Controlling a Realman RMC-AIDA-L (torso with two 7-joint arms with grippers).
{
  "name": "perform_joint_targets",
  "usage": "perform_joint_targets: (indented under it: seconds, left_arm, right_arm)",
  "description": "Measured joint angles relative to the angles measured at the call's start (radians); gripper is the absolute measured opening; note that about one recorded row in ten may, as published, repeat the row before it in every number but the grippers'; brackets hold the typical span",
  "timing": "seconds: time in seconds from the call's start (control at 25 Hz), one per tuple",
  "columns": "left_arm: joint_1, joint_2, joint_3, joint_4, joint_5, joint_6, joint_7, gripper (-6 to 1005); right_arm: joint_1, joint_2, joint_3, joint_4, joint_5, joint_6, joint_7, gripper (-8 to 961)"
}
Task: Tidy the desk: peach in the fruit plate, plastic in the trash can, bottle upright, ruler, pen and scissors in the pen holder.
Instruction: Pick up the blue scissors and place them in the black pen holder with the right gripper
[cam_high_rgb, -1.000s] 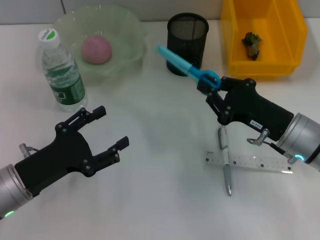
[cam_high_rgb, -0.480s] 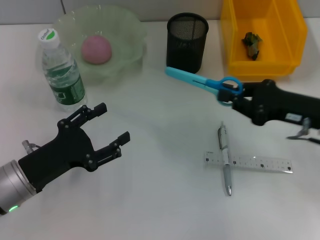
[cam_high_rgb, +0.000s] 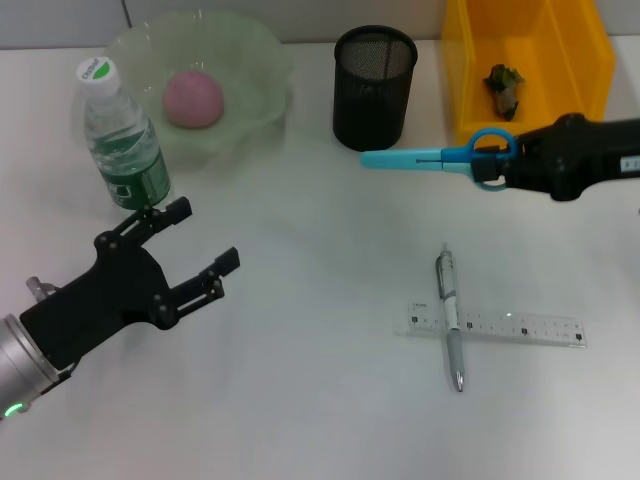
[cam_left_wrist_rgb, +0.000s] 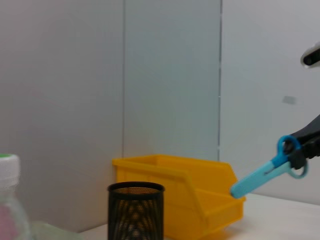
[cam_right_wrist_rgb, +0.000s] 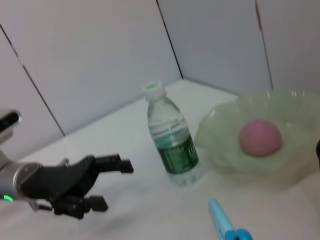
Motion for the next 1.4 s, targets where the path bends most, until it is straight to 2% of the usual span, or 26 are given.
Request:
perform_joint_targets:
  seconds: [0.2,0.28,0.32,0.4,0.56,0.72,1.16,1.4]
  left_arm:
    - [0.002,0.001,-0.013,0.005,0.0,-0.009,-0.019,826]
    - [0.004,0.001,-0.014,0.008,0.0,-0.01,-0.02,826]
    - [0.005,0.001,-0.014,0.01,0.0,-0.011,-0.02,826]
    - [0.007,0.0,-0.014,0.012,0.0,-0.012,-0.02,826]
    - [0.01,0.001,-0.021,0.012,0.0,-0.013,-0.02,826]
    - [0.012,0.001,-0.025,0.012,0.0,-0.013,-0.02,826]
    - [0.017,0.001,-0.025,0.017,0.0,-0.014,-0.02,826]
    - [0.018,0.001,-0.025,0.025,0.001,-0.017,-0.02,826]
  right_arm:
    - [0.038,-0.036,-0.117,-0.123,-0.005,-0.02,0.201,101]
    - [0.07,-0.058,-0.155,-0.168,-0.022,-0.043,0.286,102]
    - [0.07,-0.058,-0.155,-0.168,-0.022,-0.043,0.286,102]
    - [0.104,-0.071,-0.163,-0.181,-0.064,-0.063,0.33,102]
    - [0.172,-0.082,-0.164,-0.188,-0.172,-0.092,0.389,103]
    - [0.228,-0.086,-0.166,-0.188,-0.269,-0.093,0.454,104]
    - [0.346,-0.088,-0.186,-0.202,-0.412,-0.068,0.556,106]
    - [0.351,-0.084,-0.23,-0.197,-0.415,-0.026,0.557,107]
